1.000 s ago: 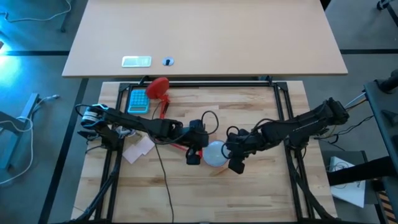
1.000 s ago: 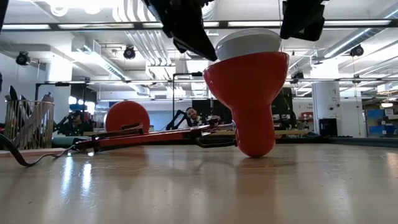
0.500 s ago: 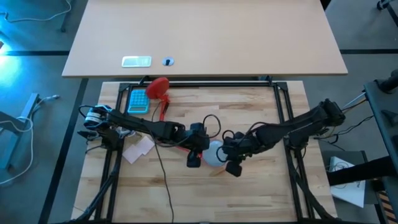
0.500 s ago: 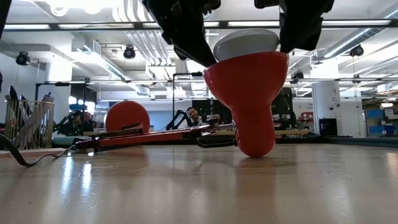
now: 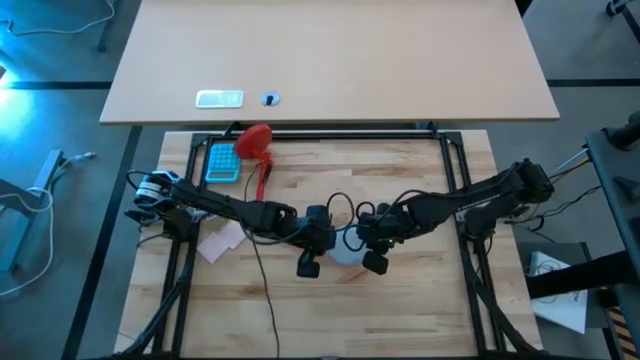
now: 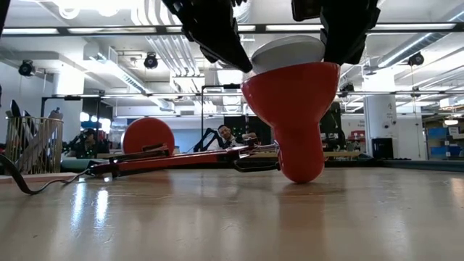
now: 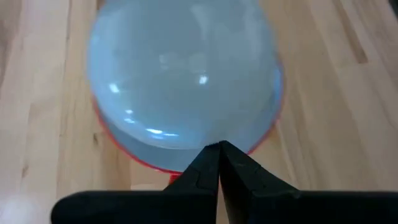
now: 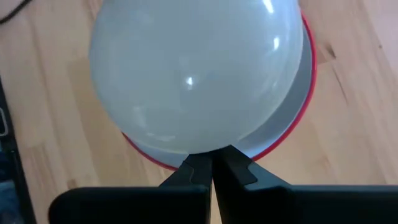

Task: Screw lightbulb
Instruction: Remove the light bulb from the lamp

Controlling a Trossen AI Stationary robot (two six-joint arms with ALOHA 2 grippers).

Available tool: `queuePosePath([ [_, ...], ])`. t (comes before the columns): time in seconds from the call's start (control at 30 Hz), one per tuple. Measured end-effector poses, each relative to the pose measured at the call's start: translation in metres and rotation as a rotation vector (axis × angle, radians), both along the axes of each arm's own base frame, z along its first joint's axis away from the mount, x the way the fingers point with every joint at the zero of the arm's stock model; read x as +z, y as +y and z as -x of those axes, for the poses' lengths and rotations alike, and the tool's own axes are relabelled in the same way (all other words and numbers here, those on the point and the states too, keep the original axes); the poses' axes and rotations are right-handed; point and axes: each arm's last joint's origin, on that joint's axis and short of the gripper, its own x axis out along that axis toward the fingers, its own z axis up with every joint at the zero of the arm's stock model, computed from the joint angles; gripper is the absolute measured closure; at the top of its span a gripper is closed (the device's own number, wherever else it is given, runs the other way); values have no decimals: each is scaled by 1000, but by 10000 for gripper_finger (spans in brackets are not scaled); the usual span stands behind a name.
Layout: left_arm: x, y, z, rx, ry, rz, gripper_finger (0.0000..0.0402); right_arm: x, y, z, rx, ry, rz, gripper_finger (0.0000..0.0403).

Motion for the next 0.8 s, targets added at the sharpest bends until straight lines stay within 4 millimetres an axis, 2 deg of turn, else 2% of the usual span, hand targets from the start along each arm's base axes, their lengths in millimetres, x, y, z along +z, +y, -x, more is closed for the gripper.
queuePosePath([
  [0.23, 9, -6, 5, 11, 58, 13, 400, -1, -4, 7, 37, 60, 37, 403],
  [0.37, 13, 9, 4, 55, 97, 14, 400, -1, 0, 8, 60, 70, 2, 403],
  [0.57, 12, 39, -6, 120, 47, 13, 400, 0, 9, 6, 106, 52, -80, 403],
  [0.8, 4, 38, -20, -6, -13, 16, 400, 0, 9, 5, 74, 48, -99, 403],
])
